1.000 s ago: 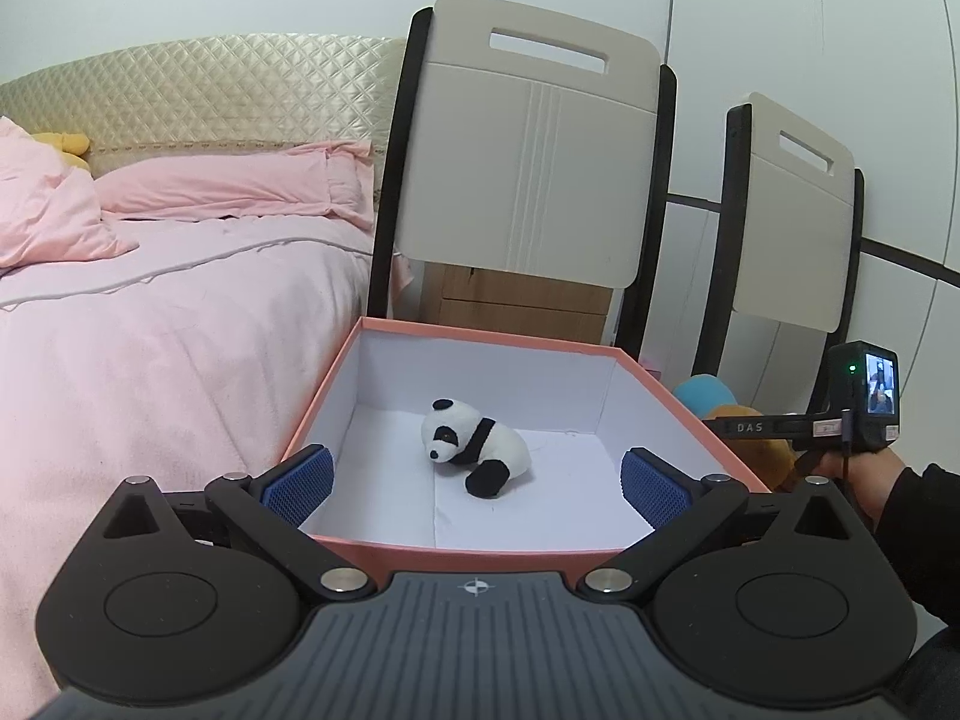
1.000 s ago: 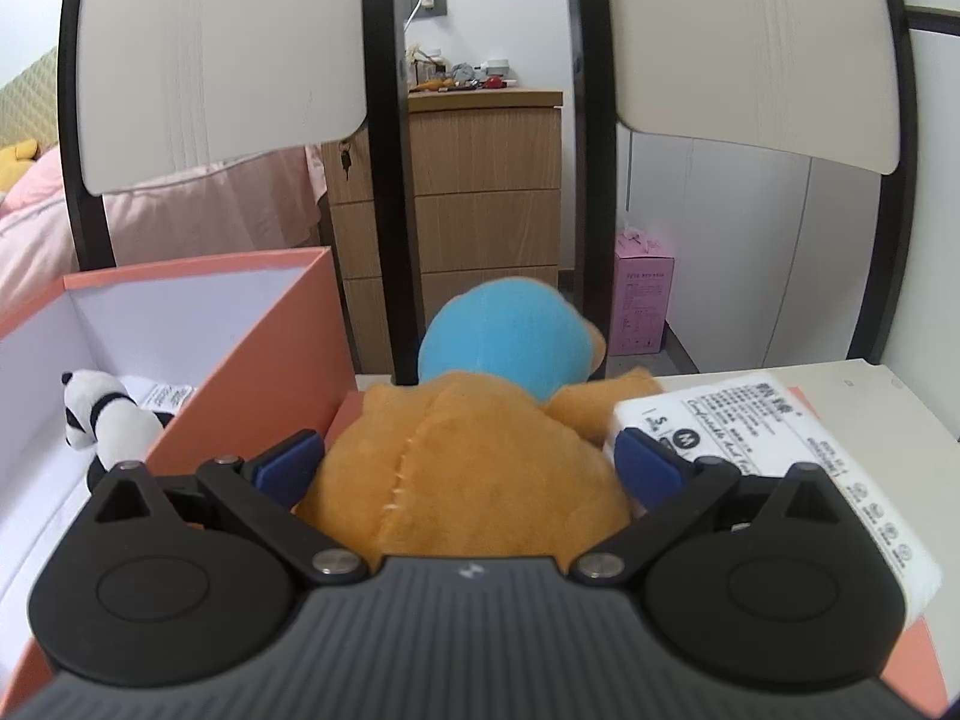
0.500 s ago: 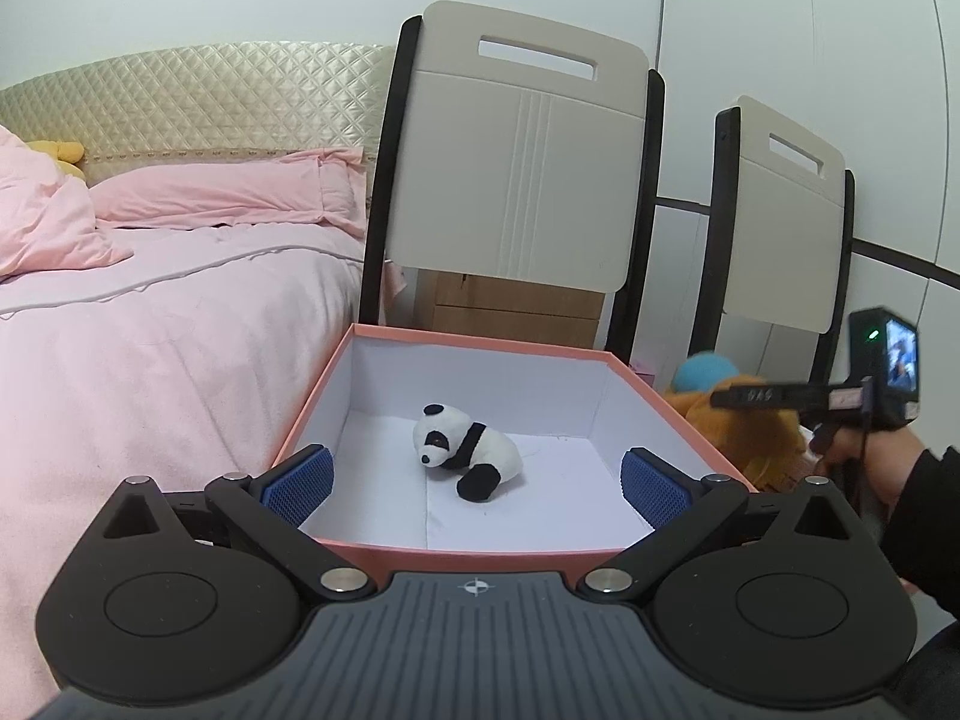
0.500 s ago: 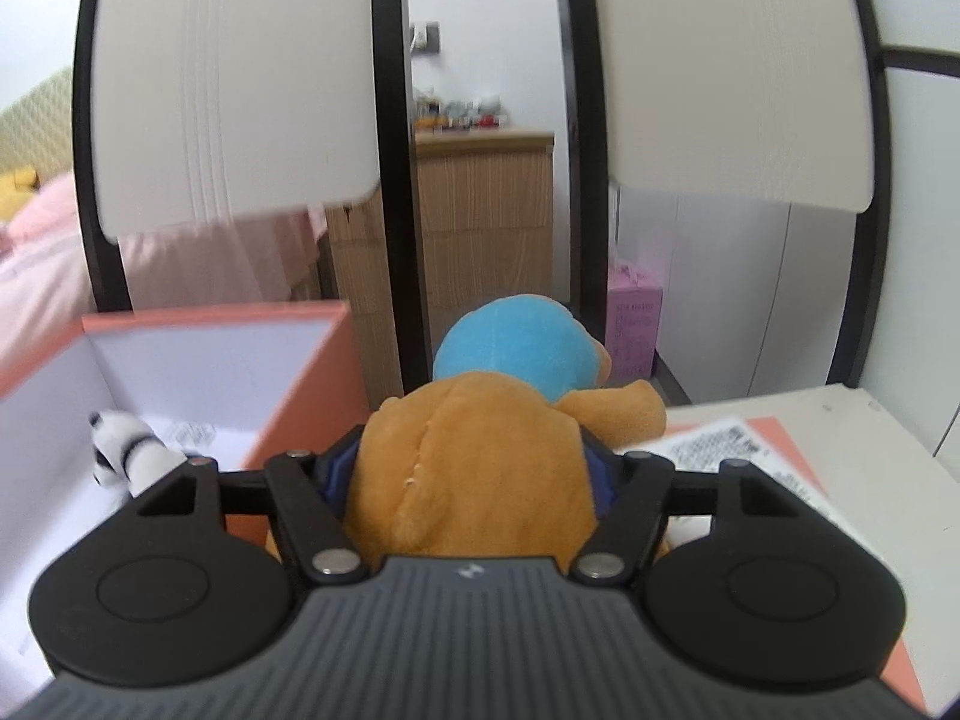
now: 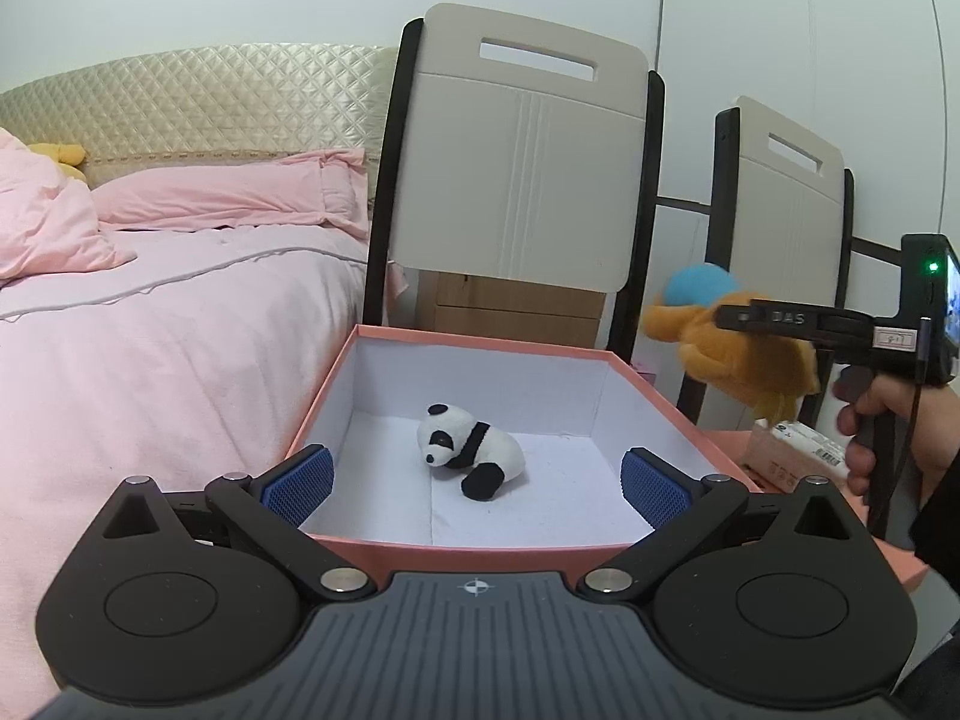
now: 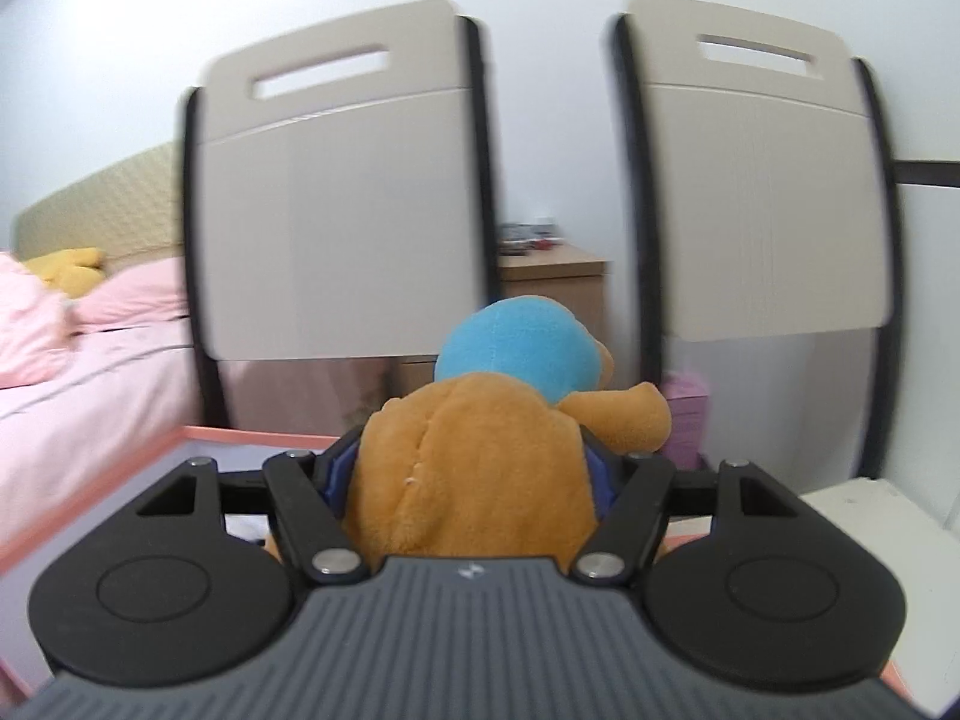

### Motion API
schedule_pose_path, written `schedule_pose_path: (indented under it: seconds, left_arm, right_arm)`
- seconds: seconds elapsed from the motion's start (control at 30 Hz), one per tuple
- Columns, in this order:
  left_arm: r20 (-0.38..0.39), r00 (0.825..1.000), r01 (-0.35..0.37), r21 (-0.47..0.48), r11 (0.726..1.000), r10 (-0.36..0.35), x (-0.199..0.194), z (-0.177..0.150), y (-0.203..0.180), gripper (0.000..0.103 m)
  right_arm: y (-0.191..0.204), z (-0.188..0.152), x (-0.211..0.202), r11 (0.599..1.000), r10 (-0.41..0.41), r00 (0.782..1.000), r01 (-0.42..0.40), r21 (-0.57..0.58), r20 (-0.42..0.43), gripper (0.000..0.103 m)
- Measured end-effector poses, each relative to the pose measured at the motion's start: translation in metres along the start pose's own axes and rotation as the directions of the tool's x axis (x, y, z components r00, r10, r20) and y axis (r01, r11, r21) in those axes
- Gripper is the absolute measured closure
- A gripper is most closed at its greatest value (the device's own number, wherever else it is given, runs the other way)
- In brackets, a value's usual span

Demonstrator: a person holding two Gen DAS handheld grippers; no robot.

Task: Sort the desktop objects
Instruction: 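Carry the orange bear into the pink box and open the right tool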

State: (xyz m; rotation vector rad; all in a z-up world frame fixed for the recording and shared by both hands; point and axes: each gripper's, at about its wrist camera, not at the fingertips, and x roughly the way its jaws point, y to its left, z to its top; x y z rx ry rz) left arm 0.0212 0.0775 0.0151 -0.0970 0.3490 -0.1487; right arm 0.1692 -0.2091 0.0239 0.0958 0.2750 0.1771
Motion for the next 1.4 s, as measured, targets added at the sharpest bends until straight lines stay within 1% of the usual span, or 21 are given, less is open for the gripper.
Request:
schedule_pose_path:
  seconds: [0.03,0.1,0.2,0.27,0.33,0.4,0.47,0.53,0.6,0.63,0.67,0.73,0.87,0.93,1.07,1.1,1.13,1.17,1.3,1.37,1.4]
  left_arm:
    - [0.022,1.0,-0.006,0.012,1.0,0.006,-0.002,-0.002,0.001,0.0]
    - [0.023,0.998,-0.058,0.027,0.998,0.057,0.001,-0.005,0.001,0.0]
    - [-0.015,1.0,-0.015,-0.015,1.0,0.015,0.006,-0.009,0.008,0.0]
    - [-0.034,0.999,-0.007,-0.025,1.0,0.006,0.008,-0.01,0.012,0.0]
    - [-0.028,0.999,0.023,-0.031,0.999,-0.024,0.005,-0.006,0.017,0.0]
    - [-0.008,0.999,0.045,-0.045,0.998,-0.046,0.001,-0.002,0.024,0.0]
    - [0.022,0.997,0.074,-0.042,0.996,-0.073,0.001,-0.002,0.029,0.0]
    - [0.03,0.997,0.068,-0.043,0.997,-0.067,0.003,-0.004,0.033,0.0]
    - [0.042,0.995,0.094,-0.053,0.994,-0.092,0.002,-0.004,0.037,0.0]
    - [0.031,0.994,0.104,-0.066,0.992,-0.102,0.003,-0.003,0.04,0.0]
    - [0.027,0.993,0.113,-0.079,0.99,-0.111,0.003,-0.002,0.044,0.0]
    - [0.027,0.994,0.105,-0.101,0.989,-0.102,0.001,0.001,0.049,0.0]
    - [0.014,0.996,0.091,-0.11,0.99,-0.09,-0.002,0.003,0.051,0.0]
    - [-0.004,0.996,0.085,-0.095,0.992,-0.086,-0.001,0.003,0.047,0.0]
    - [0.019,0.995,0.095,-0.077,0.992,-0.094,-0.009,0.003,0.044,0.0]
    - [0.021,0.996,0.092,-0.069,0.993,-0.091,-0.011,0.003,0.042,0.0]
    - [0.026,0.995,0.095,-0.062,0.994,-0.093,-0.011,0.004,0.039,0.0]
    - [0.026,0.996,0.089,-0.056,0.995,-0.087,-0.012,0.005,0.037,0.0]
    - [0.026,0.998,0.064,-0.043,0.997,-0.063,-0.011,0.007,0.029,0.0]
    - [0.027,0.998,0.053,-0.039,0.998,-0.052,-0.011,0.007,0.026,0.0]
    - [0.028,0.999,0.047,-0.037,0.998,-0.046,-0.011,0.007,0.025,0.0]
  right_arm:
    - [0.006,0.001,0.001,1.0,0.023,1.0,-0.023,-0.001,-0.008,0.033]
    - [0.016,0.003,0.006,0.998,0.068,0.997,-0.068,0.008,-0.042,0.033]
    - [0.034,0.01,0.022,0.992,0.12,0.987,-0.124,-0.03,-0.104,0.033]
    - [0.048,0.013,0.035,0.985,0.144,0.977,-0.157,-0.07,-0.155,0.033]
    - [0.058,0.016,0.051,0.978,0.158,0.965,-0.182,-0.104,-0.209,0.033]
    - [0.066,0.017,0.071,0.97,0.172,0.945,-0.213,-0.122,-0.277,0.033]
    - [0.075,0.017,0.09,0.957,0.18,0.915,-0.248,-0.153,-0.361,0.033]
    - [0.083,0.019,0.104,0.942,0.173,0.888,-0.276,-0.193,-0.426,0.033]
    - [0.085,0.02,0.112,0.945,0.153,0.872,-0.267,-0.189,-0.466,0.033]
    - [0.086,0.021,0.115,0.95,0.141,0.866,-0.255,-0.183,-0.479,0.033]
    - [0.087,0.021,0.119,0.955,0.123,0.864,-0.237,-0.179,-0.488,0.033]
    - [0.091,0.018,0.123,0.959,0.088,0.861,-0.209,-0.191,-0.501,0.033]
    - [0.102,0.006,0.138,0.957,0.032,0.857,-0.175,-0.232,-0.514,0.031]
    - [0.102,-0.001,0.146,0.96,0.013,0.845,-0.16,-0.23,-0.535,0.031]
    - [0.095,-0.012,0.158,0.975,-0.009,0.813,-0.123,-0.187,-0.582,0.028]
    - [0.093,-0.013,0.161,0.978,-0.009,0.809,-0.114,-0.172,-0.588,0.026]
    - [0.092,-0.014,0.161,0.981,-0.007,0.809,-0.108,-0.161,-0.587,0.024]
    - [0.09,-0.013,0.16,0.982,-0.008,0.813,-0.102,-0.156,-0.582,0.018]
    - [0.081,-0.013,0.149,0.994,0.017,0.831,-0.071,-0.077,-0.556,0.012]
    - [0.076,-0.013,0.142,0.997,0.031,0.84,-0.064,-0.043,-0.542,0.005]
    - [0.074,-0.013,0.138,0.998,0.037,0.844,-0.06,-0.026,-0.535,0.004]
